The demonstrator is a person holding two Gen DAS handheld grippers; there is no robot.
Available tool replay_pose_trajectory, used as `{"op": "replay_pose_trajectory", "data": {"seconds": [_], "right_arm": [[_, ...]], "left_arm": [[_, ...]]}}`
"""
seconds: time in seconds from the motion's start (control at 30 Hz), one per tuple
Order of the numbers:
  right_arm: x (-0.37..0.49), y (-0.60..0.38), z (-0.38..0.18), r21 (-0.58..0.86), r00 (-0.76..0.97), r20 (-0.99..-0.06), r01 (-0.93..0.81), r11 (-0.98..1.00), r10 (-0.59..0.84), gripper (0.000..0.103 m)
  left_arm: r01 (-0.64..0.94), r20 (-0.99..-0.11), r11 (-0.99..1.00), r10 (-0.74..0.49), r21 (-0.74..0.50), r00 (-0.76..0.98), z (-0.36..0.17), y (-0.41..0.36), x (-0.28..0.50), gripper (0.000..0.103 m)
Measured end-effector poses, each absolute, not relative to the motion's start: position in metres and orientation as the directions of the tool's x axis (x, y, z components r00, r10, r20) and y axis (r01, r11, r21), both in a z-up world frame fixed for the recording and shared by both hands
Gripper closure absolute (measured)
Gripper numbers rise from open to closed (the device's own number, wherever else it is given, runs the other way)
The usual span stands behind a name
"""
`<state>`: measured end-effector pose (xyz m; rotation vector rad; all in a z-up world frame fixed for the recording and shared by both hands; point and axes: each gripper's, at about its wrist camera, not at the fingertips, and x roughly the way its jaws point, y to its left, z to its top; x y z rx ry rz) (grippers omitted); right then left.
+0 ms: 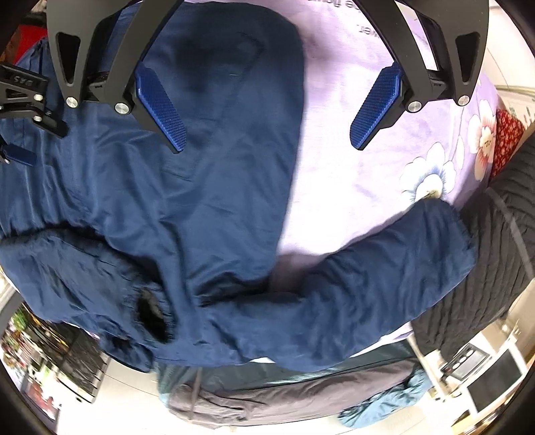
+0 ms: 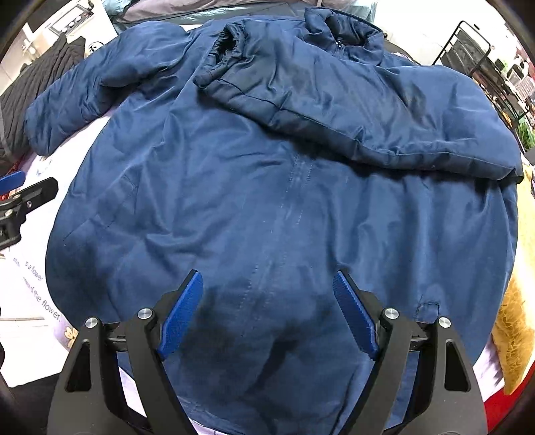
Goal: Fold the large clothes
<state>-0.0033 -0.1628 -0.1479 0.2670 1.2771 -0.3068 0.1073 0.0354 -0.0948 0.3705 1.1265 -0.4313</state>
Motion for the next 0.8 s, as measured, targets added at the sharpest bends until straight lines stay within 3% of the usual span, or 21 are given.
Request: {"op": "replay_pose_trajectory", "data": {"seconds": [0.4, 0.63, 0.73, 0.8], "right_arm": [[-0.007, -0.157, -0.140, -0.024, 0.258, -0.958, 0.366, 0.930, -0.125, 0.023], [-0.014, -0.163, -0.132, -0.057, 0.251, -0.953, 0.402, 0.914, -0.169, 0.023], [-0.017, -0.165, -0.132, -0.080, 0.234, -0.953, 0.414, 0.907, -0.191, 0.023], [-0.019, -0.167, -0.133, -0.090, 0.221, -0.955, 0.426, 0.900, -0.200, 0.023]], "left_arm": [[0.172, -0.891, 0.985, -0.101, -0.026, 0.443, -0.101, 0.139, 0.203, 0.011], [0.042, -0.853, 0.998, 0.022, 0.051, 0.521, -0.111, 0.181, 0.276, 0.012], [0.074, -0.862, 0.993, 0.038, 0.087, 0.505, -0.125, 0.184, 0.303, 0.020], [0.091, -0.876, 0.992, 0.031, 0.085, 0.482, -0.134, 0.185, 0.317, 0.030]]}}
